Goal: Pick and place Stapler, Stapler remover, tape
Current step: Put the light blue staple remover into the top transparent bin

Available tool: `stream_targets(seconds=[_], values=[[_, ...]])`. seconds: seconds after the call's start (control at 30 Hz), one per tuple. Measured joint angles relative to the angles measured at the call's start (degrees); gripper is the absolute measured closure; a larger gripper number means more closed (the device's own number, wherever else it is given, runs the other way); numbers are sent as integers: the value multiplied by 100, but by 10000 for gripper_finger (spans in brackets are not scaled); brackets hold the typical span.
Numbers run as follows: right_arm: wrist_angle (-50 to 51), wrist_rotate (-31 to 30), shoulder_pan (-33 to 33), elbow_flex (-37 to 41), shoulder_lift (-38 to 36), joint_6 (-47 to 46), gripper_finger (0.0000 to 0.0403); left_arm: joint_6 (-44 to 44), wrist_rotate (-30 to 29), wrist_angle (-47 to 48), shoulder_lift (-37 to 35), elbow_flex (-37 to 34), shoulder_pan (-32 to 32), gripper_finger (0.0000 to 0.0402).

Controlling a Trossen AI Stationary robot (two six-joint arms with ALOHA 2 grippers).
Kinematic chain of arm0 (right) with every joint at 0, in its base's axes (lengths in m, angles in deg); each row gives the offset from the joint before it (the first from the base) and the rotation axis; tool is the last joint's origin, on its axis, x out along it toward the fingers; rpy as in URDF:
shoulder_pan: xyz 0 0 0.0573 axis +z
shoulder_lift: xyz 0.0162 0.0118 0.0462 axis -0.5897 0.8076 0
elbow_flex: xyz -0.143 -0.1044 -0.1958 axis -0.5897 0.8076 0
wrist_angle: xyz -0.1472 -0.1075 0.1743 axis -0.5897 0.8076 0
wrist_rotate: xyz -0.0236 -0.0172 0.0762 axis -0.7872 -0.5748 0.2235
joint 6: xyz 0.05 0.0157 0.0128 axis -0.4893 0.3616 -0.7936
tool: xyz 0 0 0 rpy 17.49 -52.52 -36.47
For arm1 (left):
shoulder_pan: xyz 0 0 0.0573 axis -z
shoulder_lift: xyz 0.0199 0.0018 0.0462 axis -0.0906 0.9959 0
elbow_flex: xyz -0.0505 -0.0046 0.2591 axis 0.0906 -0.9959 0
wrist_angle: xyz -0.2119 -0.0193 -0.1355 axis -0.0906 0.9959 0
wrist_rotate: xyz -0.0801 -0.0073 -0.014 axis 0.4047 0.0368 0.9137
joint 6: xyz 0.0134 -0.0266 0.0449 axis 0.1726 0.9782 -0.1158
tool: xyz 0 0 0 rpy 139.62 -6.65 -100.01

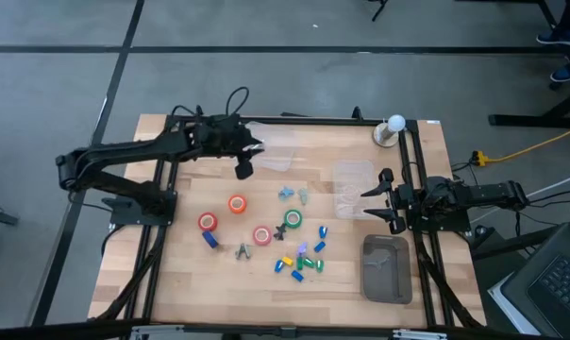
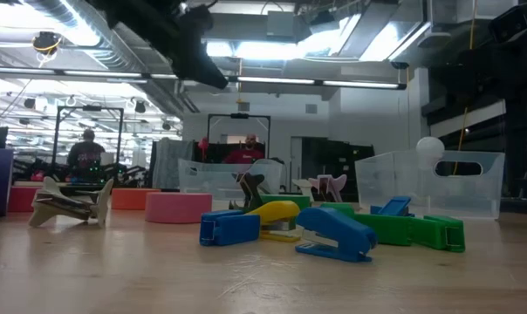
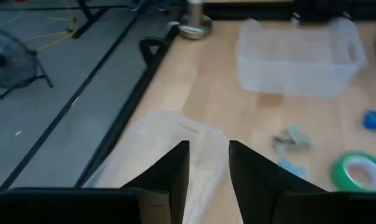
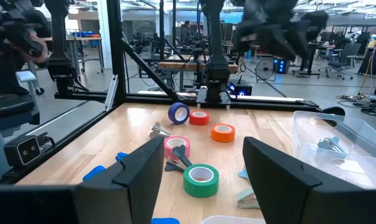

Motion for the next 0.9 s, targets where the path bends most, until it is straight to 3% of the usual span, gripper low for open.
stream_targets(seconds=[0.4, 0.63, 0.9], values=[[0, -2, -2, -1, 0, 0, 178, -250, 277, 406, 42, 0, 912, 297], [-1, -2, -2, 0, 0, 0, 178, -146, 270, -389, 914, 2, 1266, 296], [0, -1, -2, 0, 0, 0, 178, -1551, 238, -1124, 2189, 2, 1505, 297]])
